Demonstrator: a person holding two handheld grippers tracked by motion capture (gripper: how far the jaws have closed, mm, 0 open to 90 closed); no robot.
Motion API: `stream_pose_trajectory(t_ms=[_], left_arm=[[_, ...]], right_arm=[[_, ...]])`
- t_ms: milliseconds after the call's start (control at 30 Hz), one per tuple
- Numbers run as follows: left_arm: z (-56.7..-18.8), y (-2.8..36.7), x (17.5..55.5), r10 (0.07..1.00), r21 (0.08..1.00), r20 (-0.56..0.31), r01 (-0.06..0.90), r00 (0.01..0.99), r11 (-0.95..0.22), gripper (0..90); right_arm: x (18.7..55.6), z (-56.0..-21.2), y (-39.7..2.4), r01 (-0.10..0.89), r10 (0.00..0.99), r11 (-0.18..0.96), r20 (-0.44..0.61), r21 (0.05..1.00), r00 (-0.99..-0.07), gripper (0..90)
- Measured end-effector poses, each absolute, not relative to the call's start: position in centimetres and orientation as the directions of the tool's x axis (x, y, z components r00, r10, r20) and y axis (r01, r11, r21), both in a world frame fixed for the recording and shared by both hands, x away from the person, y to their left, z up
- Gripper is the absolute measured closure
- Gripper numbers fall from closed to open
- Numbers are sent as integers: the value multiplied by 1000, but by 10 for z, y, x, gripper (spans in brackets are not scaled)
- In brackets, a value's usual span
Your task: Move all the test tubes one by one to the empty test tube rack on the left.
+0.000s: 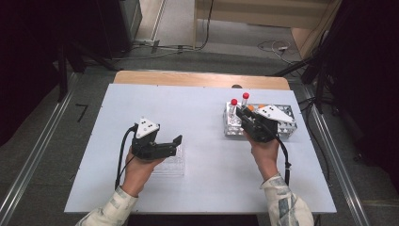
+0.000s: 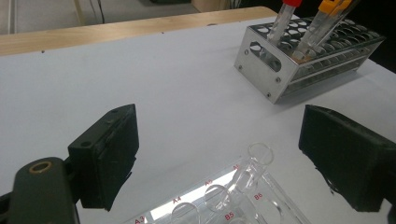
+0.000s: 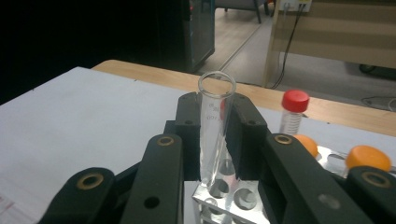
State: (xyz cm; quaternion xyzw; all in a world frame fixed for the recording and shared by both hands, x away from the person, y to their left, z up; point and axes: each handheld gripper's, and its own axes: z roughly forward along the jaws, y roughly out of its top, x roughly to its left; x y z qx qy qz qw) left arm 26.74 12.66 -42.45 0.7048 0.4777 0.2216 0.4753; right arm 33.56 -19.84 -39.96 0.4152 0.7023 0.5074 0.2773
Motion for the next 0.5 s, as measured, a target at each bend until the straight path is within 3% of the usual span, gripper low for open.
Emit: stream_pose_trajectory(t_ms=[500], left_arm=[[-421,124,269,879,886,-155,457,452,-79,137]], right_arm=[[324,-414,-150,306,782,245,-1,920,-623,732]])
